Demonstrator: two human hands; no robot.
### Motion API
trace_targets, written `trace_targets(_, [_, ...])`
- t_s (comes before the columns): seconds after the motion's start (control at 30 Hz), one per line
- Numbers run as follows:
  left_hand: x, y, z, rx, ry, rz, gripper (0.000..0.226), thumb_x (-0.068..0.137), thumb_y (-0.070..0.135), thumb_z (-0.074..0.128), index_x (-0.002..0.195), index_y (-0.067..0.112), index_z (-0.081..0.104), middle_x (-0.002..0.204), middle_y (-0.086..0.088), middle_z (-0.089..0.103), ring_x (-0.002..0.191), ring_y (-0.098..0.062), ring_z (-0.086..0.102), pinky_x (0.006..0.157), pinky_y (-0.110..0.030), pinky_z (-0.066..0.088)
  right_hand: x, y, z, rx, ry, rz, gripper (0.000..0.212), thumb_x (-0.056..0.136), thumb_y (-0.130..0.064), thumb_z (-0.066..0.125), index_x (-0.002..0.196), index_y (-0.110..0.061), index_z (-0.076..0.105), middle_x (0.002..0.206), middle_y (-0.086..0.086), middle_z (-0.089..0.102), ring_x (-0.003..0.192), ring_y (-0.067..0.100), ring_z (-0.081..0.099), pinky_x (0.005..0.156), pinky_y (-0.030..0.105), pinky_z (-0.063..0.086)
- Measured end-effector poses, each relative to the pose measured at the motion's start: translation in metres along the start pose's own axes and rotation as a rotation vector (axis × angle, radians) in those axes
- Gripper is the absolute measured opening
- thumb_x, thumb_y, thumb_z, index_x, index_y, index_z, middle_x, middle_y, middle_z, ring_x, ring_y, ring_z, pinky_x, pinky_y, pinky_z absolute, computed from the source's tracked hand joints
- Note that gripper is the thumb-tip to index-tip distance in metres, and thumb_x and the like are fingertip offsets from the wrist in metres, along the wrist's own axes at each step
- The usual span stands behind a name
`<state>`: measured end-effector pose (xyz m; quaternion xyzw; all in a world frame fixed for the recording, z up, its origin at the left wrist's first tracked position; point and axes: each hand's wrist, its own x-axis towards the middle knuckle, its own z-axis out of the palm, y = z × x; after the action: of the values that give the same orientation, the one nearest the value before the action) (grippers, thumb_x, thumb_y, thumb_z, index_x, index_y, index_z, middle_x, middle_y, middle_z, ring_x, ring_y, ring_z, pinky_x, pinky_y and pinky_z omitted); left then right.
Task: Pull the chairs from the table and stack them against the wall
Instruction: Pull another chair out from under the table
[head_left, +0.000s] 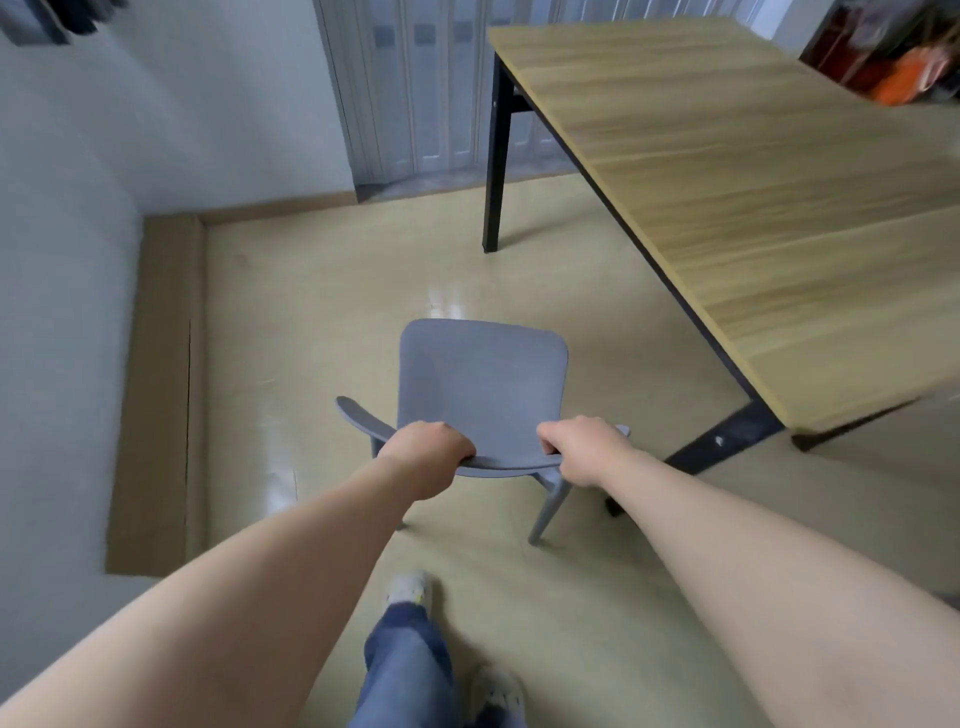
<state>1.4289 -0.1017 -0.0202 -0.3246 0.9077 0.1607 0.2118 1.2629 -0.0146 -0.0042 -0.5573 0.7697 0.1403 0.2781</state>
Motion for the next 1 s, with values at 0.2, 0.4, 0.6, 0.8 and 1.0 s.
trace_targets(0.2, [-0.061,0.069,0.046,0.01,-0.034,0.068,0.026,0.092,0.005,0.038,0.103,0.011,0.061,0.107,-0.011,0.065,0.096,-0.032,0.06,0.068,-0.033,0.039,-0.093,0.021,0.059,0.048,0.011,0.11,0.024,0.082,0.007,0.035,0.088,-0.017,0.036,0.092,0.005,0.046,0.083,0.026,0.043,0.051,0.028,0.026])
trace_targets(0.4, [-0.114,0.103,0.074,-0.102,0.037,0.135,0.025,0.092,0.013,0.046,0.108,0.012,0.064,0.109,-0.01,0.067,0.101,-0.032,0.061,0.072,-0.03,0.041,-0.171,-0.002,0.112,0.208,0.32,0.37,0.031,0.085,0.005,0.039,0.111,-0.013,0.047,0.124,0.014,0.049,0.111,0.032,0.047,0.085,0.035,0.041])
trace_targets(0.6, [-0.147,0.102,0.085,-0.074,0.15,0.078,0.029,0.088,0.002,0.04,0.103,0.009,0.064,0.097,-0.015,0.066,0.09,-0.035,0.061,0.065,-0.032,0.04,-0.187,-0.057,0.142,1.326,0.535,0.936,0.047,0.094,-0.029,0.048,0.131,-0.002,0.041,0.129,0.014,0.055,0.11,0.035,0.058,0.089,0.04,0.045])
trace_targets(0.8, [-0.153,0.103,0.073,-0.196,0.141,0.036,0.039,0.087,-0.004,0.041,0.101,0.016,0.072,0.093,-0.009,0.066,0.078,-0.025,0.049,0.064,-0.028,0.038,-0.184,-0.086,0.139,1.856,0.295,0.815,0.041,0.096,-0.034,0.048,0.125,-0.005,0.053,0.109,0.013,0.064,0.079,0.027,0.057,0.083,0.04,0.056])
trace_targets(1.0, [-0.155,0.114,0.068,-0.299,0.125,-0.063,0.04,0.085,-0.001,0.042,0.103,0.016,0.073,0.091,-0.001,0.062,0.083,-0.021,0.051,0.057,-0.023,0.039,-0.179,-0.057,0.122,2.034,0.384,0.702,0.043,0.096,0.0,0.038,0.138,-0.001,0.039,0.141,0.02,0.048,0.122,0.037,0.055,0.099,0.044,0.05])
